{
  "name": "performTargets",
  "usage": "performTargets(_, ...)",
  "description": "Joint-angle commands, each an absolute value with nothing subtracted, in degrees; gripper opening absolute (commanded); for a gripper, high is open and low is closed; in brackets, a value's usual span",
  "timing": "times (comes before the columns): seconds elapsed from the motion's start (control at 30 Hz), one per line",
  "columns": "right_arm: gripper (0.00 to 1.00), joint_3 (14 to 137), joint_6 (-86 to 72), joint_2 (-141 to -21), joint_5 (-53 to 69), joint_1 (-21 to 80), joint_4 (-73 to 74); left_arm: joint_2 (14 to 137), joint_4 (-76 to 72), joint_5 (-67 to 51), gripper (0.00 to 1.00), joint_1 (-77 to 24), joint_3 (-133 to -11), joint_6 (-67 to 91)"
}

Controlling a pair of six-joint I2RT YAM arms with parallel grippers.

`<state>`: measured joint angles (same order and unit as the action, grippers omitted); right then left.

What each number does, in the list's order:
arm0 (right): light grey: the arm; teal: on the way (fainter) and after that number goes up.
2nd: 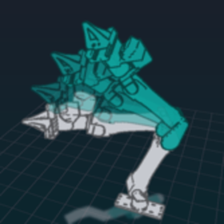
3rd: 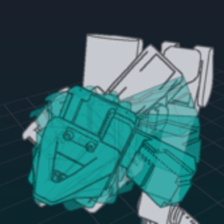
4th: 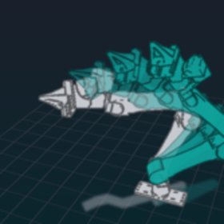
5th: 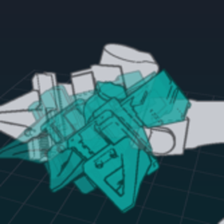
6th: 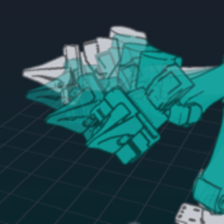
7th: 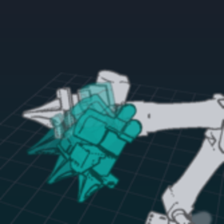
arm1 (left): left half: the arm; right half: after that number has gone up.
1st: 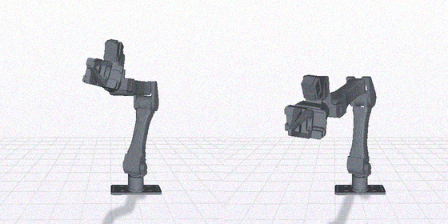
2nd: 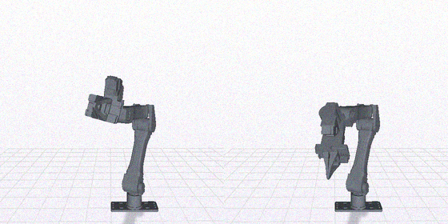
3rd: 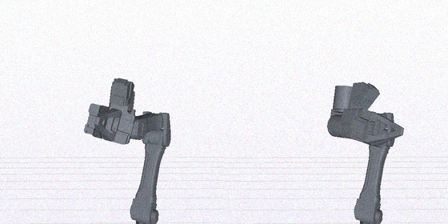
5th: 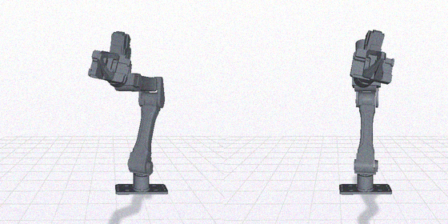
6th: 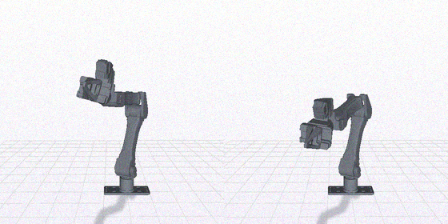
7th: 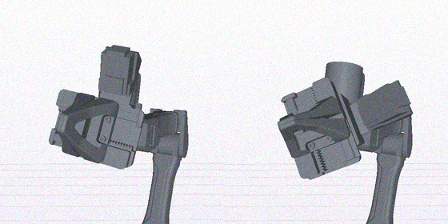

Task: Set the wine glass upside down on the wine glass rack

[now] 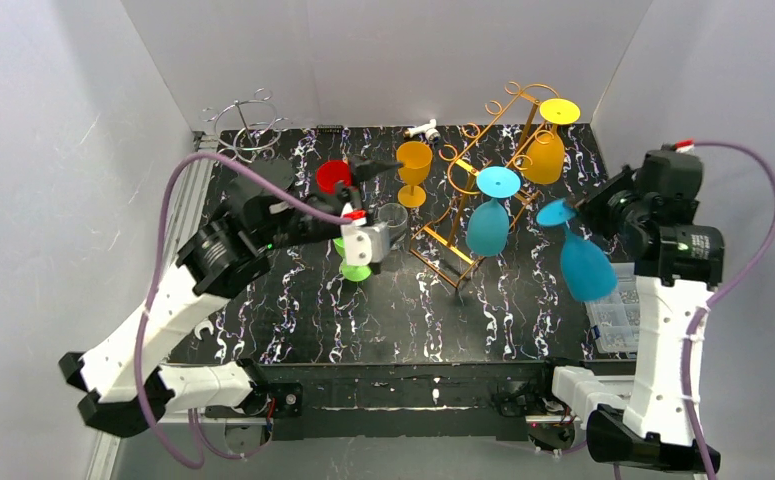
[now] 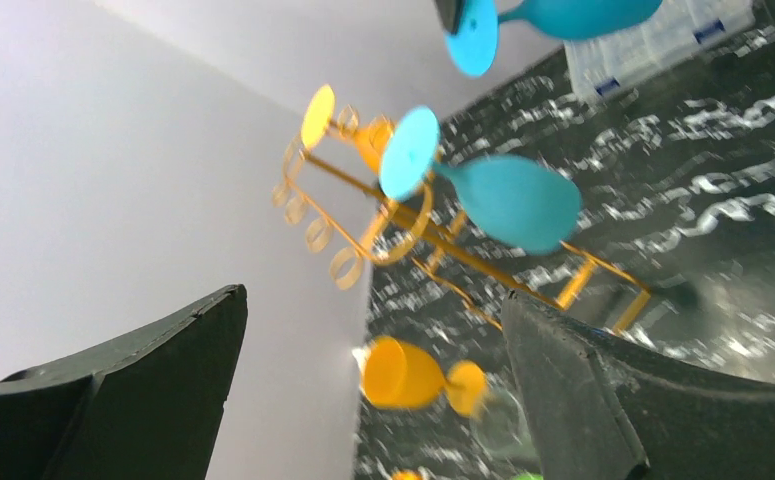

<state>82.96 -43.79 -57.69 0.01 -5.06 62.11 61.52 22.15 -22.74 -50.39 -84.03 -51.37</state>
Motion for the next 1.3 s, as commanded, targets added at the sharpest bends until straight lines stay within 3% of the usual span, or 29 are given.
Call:
performTargets(0.0,0.01,93.78,-46.77,-57.79,13.43,-4.75,57.15,68.98,16.88,-30.18,0.98,-52.83,-92.70,-57.11)
performTargets(0.3,0.01,103.17,-50.81,-58.30,23.76,-4.75,47.86,83.09,6.47,-26.30,0.98,-62.12,-104.24,-56.15)
performTargets(0.53,0.01,105.69,-51.37,-57.48,25.79,-4.75,48.22,88.91,6.07,-24.25,0.81,-66.17,-108.74,-57.34)
performTargets(0.73,0.01,102.94,-54.11,-55.53,28.53,-4.77,46.35,89.40,0.58,-21.10,0.65,-67.35,-103.73,-67.94)
performTargets(0.9,0.01,102.21,-55.12,-55.60,30.23,-4.76,46.15,90.04,-3.07,-18.91,0.62,-67.51,-102.34,-73.61)
performTargets(1.17,0.01,101.04,-55.52,-55.19,30.52,-4.75,46.03,89.83,-4.30,-16.29,0.34,-67.55,-101.10,-78.07)
performTargets(1.27,0.01,100.59,-55.72,-55.28,31.73,-4.80,45.45,90.12,-4.48,-16.31,0.17,-67.54,-101.12,-79.89)
